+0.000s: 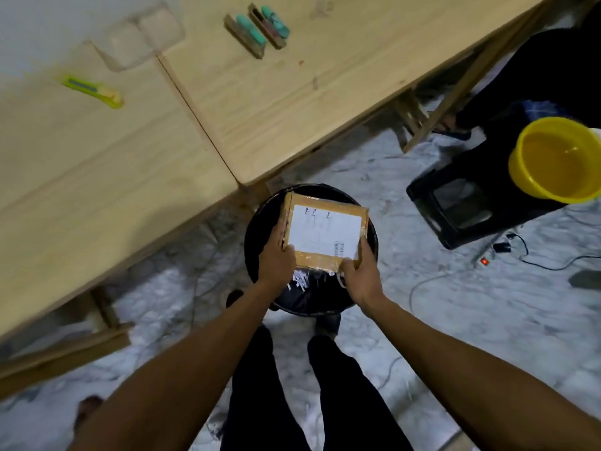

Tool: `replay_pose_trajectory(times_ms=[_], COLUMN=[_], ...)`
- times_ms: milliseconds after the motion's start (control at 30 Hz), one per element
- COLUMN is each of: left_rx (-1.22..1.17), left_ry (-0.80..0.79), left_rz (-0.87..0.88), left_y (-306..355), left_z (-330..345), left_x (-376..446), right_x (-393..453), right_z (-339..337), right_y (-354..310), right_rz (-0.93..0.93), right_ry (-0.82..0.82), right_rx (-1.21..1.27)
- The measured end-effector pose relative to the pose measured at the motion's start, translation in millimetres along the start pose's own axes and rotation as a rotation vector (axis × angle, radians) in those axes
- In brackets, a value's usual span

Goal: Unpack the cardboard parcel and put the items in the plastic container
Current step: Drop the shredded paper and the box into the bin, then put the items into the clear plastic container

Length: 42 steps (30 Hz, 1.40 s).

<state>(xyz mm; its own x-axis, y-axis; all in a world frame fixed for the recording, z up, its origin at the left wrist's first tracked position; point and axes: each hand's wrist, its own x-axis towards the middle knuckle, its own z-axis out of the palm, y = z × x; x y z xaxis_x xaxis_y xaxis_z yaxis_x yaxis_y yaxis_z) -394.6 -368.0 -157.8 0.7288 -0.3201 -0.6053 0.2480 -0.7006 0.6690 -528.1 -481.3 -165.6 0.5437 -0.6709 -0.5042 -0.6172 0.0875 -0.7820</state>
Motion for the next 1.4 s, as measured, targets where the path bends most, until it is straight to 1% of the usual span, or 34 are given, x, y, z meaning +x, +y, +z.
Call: replay_pose_trajectory(times_ms=[67,133,233,300,367,500,600,733,833,967,1067,1133,1267,1333,1400], left_rx=[-0.009,0.007,0.027,0.006,0.034,0.107,0.156,0.208,0.203,0.200,0.162,0.196,0.370,0.423,0.482], left_ry=[-0.035,-0.050,-0.062,-0.067,-0.081,-0.110,-0.082,-0.040,0.026,0.221,0.365,0.458,0.578,0.632,0.648], left_rz=[-0.053,-0.113,-0.182,-0.228,-0.220,-0.049,0.102,0.379,0.479,0.513,0.471,0.426,0.304,0.284,0.237], left_y=[-10.9,-17.8,-29.0,-30.2,-27.3,-6.7,14.0,40.6,66.2,89.7,88.4,83.4,68.5,57.3,47.0], left_z=[3.6,5.4,9.1,8.3,5.8,-9.3,-27.8,-54.6,-83.3,-133.1,-168.5,-190.5,-232.0,-249.3,-264.8], left_x=[12.7,26.0,46.4,51.1,49.7,33.4,20.4,2.3,-7.5,-3.4,14.0,31.8,73.6,95.7,119.5], right_x=[13.8,32.7,59.7,66.9,66.0,56.8,44.3,31.9,31.6,46.3,60.8,76.5,120.3,142.5,164.6], right_z=[3.3,9.7,19.6,23.7,24.7,14.4,6.4,-2.2,-4.6,4.0,20.3,36.6,75.3,93.8,110.5], right_y=[4.6,13.0,26.9,27.7,19.3,-11.4,-40.7,-85.5,-123.5,-181.2,-219.0,-240.2,-280.0,-295.7,-312.1], right_rz=[0.058,0.164,0.321,0.367,0.367,0.209,0.062,-0.159,-0.300,-0.451,-0.542,-0.589,-0.594,-0.560,-0.516], right_ry=[-0.070,-0.136,-0.195,-0.218,-0.218,-0.182,-0.156,-0.139,-0.131,-0.163,-0.169,-0.169,-0.134,-0.080,0.004], right_rx=[-0.050,-0.068,0.035,0.085,0.067,-0.176,-0.212,-0.264,-0.341,-0.393,-0.427,-0.457,-0.546,-0.604,-0.663])
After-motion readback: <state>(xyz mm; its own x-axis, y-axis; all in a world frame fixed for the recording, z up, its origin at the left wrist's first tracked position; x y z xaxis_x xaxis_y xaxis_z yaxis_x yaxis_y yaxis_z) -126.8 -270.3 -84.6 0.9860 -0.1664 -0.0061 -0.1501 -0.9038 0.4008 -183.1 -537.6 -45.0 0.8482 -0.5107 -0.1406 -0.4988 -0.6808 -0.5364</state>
